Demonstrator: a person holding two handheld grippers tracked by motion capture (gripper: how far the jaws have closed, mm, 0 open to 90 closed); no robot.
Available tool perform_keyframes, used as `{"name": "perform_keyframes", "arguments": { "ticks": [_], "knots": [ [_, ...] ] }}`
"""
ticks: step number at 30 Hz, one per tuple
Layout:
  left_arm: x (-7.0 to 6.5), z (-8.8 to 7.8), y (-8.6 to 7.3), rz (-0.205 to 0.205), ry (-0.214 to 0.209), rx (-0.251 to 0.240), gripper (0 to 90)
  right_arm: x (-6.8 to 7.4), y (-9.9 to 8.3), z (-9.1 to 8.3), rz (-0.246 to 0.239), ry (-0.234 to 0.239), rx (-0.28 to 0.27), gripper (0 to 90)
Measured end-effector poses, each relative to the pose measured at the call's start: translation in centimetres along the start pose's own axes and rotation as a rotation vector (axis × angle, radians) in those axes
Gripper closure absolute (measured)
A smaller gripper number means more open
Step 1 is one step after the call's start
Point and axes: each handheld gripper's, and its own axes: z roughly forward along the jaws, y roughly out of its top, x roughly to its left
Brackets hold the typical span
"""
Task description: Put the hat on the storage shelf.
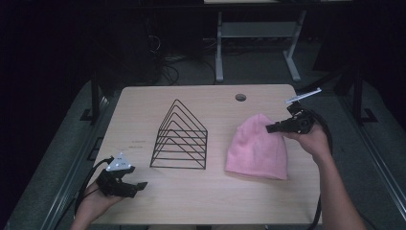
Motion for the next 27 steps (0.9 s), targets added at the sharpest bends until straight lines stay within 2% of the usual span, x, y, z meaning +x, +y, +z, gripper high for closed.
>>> {"name": "perform_keyframes", "arguments": {
  "ticks": [5,10,15,22,27],
  "knots": [
    [-0.2,-0.9,1.2,0.007,-0.047,-0.034,23.5,1.2,0.8,-1.8,-0.047,-0.006,-0.018,79.0],
    [-0.4,-1.6,2.4,0.044,-0.057,-0.037,23.5,2.2,1.9,-3.3,-0.089,-0.022,-0.020,79.1],
    [-0.4,-2.5,3.7,0.048,-0.073,-0.039,23.5,3.1,2.9,-4.4,-0.123,-0.028,-0.021,79.1],
    [-0.6,-3.9,5.7,0.087,-0.099,-0.048,23.6,4.3,3.8,-6.0,-0.162,-0.038,-0.041,79.1],
    [-0.6,-4.5,6.6,0.098,-0.113,-0.064,23.5,5.2,4.5,-6.8,-0.181,-0.033,-0.049,79.2]
  ]
}}
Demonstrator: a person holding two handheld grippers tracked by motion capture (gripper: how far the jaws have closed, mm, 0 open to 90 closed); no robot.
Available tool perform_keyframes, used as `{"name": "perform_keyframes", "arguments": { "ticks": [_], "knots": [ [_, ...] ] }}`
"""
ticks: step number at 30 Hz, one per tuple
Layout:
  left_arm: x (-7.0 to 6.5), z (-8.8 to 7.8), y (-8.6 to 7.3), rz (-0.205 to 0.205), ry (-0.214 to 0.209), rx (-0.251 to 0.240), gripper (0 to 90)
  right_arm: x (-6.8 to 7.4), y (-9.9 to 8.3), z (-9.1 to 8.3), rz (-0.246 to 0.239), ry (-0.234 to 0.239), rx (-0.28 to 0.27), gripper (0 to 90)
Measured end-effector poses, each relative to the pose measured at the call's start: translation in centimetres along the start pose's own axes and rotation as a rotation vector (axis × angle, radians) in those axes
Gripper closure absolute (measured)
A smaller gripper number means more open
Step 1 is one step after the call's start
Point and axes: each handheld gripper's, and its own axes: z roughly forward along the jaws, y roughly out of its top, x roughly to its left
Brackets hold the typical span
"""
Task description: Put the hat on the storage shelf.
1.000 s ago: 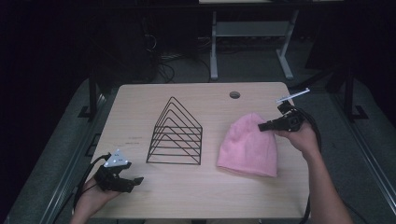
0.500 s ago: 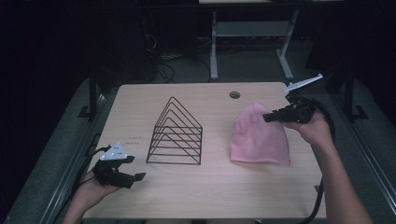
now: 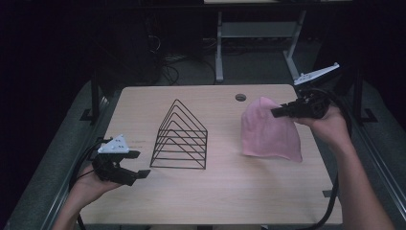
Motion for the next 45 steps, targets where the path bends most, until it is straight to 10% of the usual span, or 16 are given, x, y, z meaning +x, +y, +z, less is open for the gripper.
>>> {"name": "perform_keyframes", "arguments": {
  "ticks": [45],
  "knots": [
    [1.3,-0.6,5.7,0.025,-0.114,-0.097,24.5,11.8,15.1,-2.3,-0.318,0.152,-0.106,79.1]
  ]
}}
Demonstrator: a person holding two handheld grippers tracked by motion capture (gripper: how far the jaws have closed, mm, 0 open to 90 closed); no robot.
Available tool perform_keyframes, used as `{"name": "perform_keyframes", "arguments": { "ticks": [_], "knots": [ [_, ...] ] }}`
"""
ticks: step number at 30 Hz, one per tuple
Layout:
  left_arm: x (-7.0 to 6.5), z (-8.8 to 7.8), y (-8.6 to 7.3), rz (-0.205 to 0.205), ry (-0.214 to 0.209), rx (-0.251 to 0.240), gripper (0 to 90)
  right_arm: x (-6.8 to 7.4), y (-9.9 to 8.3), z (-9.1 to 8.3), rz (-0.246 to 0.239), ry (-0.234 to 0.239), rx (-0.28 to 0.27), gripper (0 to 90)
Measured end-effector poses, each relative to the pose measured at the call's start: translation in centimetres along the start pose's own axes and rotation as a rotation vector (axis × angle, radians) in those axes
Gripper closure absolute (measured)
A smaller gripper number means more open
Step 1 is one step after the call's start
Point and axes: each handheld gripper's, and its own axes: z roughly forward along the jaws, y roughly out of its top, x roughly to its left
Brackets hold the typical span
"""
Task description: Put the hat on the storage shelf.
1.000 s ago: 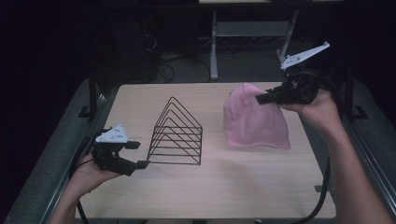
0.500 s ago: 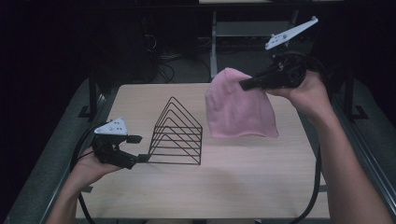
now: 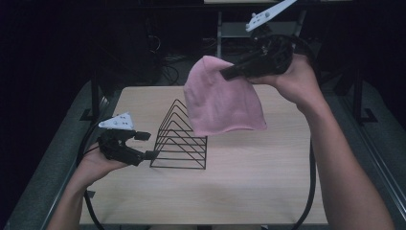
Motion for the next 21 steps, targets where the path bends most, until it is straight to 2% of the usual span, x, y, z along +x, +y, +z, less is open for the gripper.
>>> {"name": "perform_keyframes", "arguments": {
  "ticks": [6,11,15,21],
  "knots": [
    [0.4,0.3,0.6,-0.012,-0.016,-0.009,25.1,0.9,2.2,1.7,-0.044,0.028,0.001,79.2],
    [0.8,0.3,1.1,-0.016,-0.030,-0.030,27.2,1.6,3.3,2.7,-0.061,0.054,0.001,79.1],
    [1.2,0.3,1.5,-0.014,-0.043,-0.060,27.5,2.0,4.1,3.6,-0.079,0.072,-0.002,79.1],
    [1.7,0.1,1.7,-0.033,-0.073,-0.115,34.7,2.5,5.1,4.9,-0.102,0.103,-0.018,79.1]
  ]
}}
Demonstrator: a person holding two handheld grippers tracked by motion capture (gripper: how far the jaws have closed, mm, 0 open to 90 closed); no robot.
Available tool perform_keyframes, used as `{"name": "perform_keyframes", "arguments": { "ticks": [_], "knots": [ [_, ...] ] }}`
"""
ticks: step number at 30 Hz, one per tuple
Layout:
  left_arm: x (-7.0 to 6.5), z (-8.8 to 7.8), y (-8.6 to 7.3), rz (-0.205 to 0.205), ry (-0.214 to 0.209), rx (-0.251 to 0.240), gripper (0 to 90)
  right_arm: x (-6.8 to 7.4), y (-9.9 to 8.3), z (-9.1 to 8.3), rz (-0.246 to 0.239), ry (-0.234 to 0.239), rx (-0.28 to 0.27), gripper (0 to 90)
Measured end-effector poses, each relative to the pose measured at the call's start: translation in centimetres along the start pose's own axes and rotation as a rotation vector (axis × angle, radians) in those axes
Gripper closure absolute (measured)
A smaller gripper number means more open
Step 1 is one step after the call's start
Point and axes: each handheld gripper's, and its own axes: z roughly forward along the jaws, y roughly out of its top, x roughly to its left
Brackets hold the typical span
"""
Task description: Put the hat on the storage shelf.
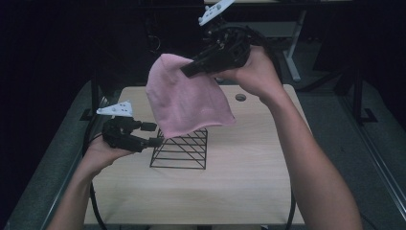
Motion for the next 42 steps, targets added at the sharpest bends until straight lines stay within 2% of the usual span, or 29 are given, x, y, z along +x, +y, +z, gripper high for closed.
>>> {"name": "perform_keyframes", "arguments": {
  "ticks": [2,7,9,12,15,18,23,34,42],
  "knots": [
    [0.2,-0.1,0.0,-0.007,-0.011,-0.013,37.9,0.1,0.3,0.4,-0.011,0.007,-0.002,79.1],
    [0.5,-0.6,-0.2,-0.020,-0.025,-0.024,61.4,0.4,0.8,1.4,-0.020,0.023,-0.012,79.1],
    [0.6,-0.8,-0.3,-0.029,-0.028,-0.033,73.6,0.3,0.9,1.7,-0.013,0.021,-0.017,79.1],
    [0.9,-1.1,-0.6,-0.032,-0.026,-0.024,81.8,0.1,0.6,2.1,-0.006,0.018,-0.023,79.1],
    [1.2,-1.2,-0.9,-0.042,-0.015,-0.019,82.9,-0.4,0.1,2.6,0.009,0.001,-0.012,79.1],
    [1.5,-1.3,-1.2,-0.048,0.002,-0.006,83.0,-1.0,-0.6,3.0,0.012,-0.002,-0.008,79.1],
    [2.0,-1.2,-1.5,-0.052,0.034,0.017,83.1,-1.8,-1.5,3.8,0.047,-0.003,-0.014,79.1],
    [3.3,0.3,-2.0,-0.072,0.068,0.052,83.0,-3.1,-3.6,4.6,0.111,-0.007,-0.014,79.1],
    [3.5,1.4,-2.0,-0.061,0.085,0.092,83.0,-3.9,-5.0,4.8,0.135,-0.011,-0.019,79.1]
  ]
}}
